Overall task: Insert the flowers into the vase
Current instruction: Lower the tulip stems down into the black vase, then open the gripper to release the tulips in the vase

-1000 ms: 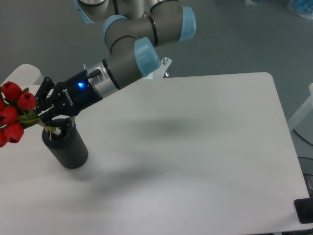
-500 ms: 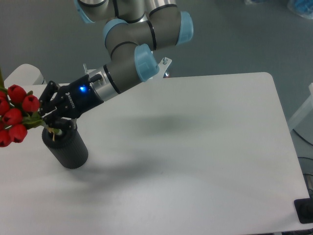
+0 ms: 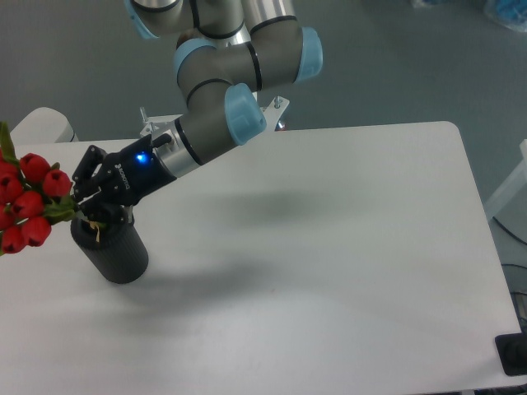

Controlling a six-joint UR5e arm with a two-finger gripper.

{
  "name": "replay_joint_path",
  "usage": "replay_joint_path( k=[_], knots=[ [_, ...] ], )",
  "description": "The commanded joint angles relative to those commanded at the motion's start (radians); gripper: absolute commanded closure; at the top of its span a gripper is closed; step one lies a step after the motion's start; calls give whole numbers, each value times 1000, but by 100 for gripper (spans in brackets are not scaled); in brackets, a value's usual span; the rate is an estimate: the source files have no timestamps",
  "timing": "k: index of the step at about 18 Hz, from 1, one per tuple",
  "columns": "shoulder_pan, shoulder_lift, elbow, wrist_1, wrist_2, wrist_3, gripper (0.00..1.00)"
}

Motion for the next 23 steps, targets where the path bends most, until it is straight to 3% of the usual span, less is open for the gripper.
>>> replay_joint_path(
  k=[8,11,15,20,23],
  knots=[
    [-2,-20,-34,9,0,95,63],
    [-2,-31,-43,11,0,129,50],
    [-2,-32,-61,14,0,161,45],
    [0,-35,-65,15,0,167,27],
    [3,-34,-68,15,0,167,24]
  ],
)
